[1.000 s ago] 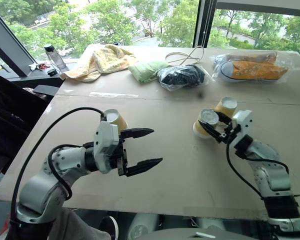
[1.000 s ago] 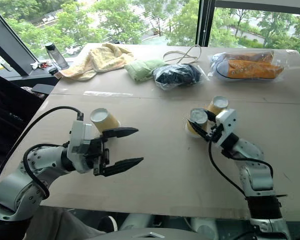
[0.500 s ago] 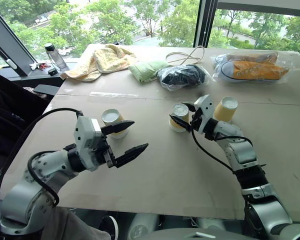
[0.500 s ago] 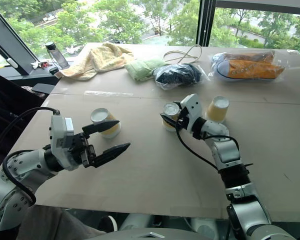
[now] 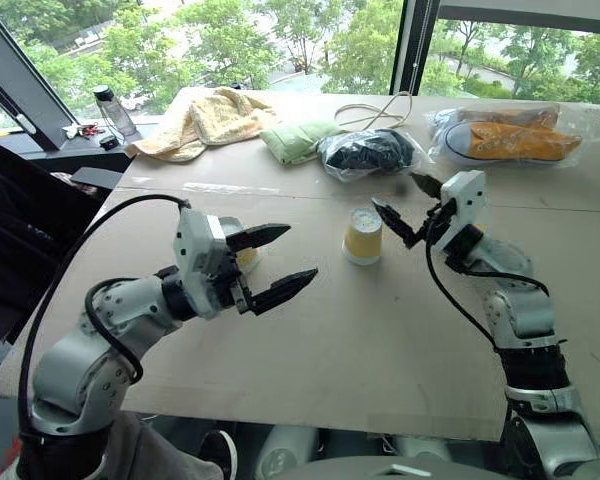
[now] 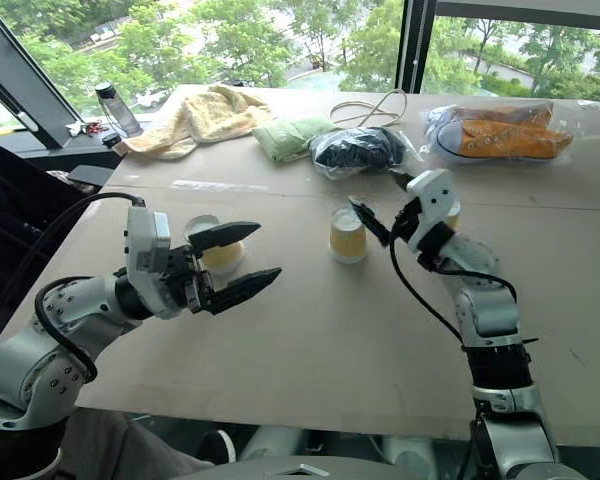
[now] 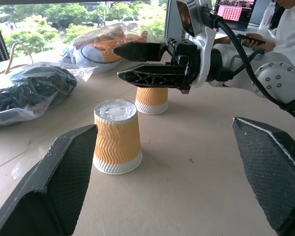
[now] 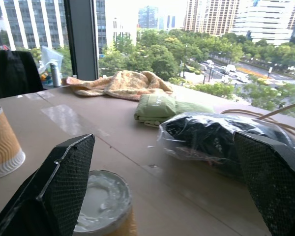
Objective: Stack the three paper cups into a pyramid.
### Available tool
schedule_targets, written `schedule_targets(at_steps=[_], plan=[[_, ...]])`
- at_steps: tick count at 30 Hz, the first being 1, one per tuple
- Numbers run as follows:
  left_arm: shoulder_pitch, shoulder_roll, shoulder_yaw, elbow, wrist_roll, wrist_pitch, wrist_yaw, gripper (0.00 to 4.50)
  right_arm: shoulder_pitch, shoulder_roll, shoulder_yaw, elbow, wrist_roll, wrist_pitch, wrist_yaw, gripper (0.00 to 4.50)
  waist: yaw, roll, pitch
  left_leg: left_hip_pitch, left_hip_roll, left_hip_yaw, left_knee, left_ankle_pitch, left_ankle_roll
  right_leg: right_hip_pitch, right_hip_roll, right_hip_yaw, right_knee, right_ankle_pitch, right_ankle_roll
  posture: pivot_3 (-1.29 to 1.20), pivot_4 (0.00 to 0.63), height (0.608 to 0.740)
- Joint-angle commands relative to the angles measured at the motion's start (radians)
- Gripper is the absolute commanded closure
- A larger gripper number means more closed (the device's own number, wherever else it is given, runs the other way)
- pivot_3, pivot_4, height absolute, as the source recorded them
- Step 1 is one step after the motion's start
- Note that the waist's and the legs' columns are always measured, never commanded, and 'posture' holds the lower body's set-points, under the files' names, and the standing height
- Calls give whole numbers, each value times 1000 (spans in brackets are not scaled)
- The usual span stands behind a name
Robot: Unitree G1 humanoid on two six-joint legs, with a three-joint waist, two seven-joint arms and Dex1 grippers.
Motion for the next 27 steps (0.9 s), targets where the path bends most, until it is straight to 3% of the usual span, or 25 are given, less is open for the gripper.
schedule_targets(at_steps=[1, 10, 18, 21, 24, 27], plan=[[-48, -13, -25, 15, -9, 20, 14, 0, 24, -24, -58, -16, -38, -48, -59, 47, -4, 0, 0, 0, 0, 0, 0, 0, 0, 0, 0, 0, 0, 0, 0, 0, 150, 740], [-166, -29, -82, 63, 47, 50, 39, 0, 44, -23, -81, 130, -69, -89, -105, 47, -21, 0, 0, 0, 1, 1, -1, 1, -1, -1, 1, 1, 3, 0, 0, 0, 150, 740], [-182, -31, -96, 15, 45, 69, 50, 0, 22, -1, -91, 223, -53, -93, -109, 47, -25, 0, 0, 0, 1, 1, -1, 1, -1, -1, 1, 1, 3, 0, 0, 0, 150, 740], [-183, -31, -97, 10, 47, 71, 50, 0, 18, 2, -93, 231, -46, -106, -107, 817, -25, 0, 0, 0, 1, 1, -1, 1, -1, -1, 1, 1, 3, 0, 0, 0, 150, 740], [-185, -31, -98, 13, 52, 70, 47, 0, 19, 4, -90, 223, -37, -112, -101, 2144, -25, 0, 0, 0, 1, 1, 0, 1, -1, -1, 1, 1, 3, 0, 0, 0, 150, 740], [-180, -27, -99, 13, 58, 65, 41, 0, 29, 2, -80, 198, -27, -110, -83, 2175, -25, 0, 0, 0, 1, 1, -1, 1, -1, -1, 1, 1, 3, 0, 0, 0, 150, 740]])
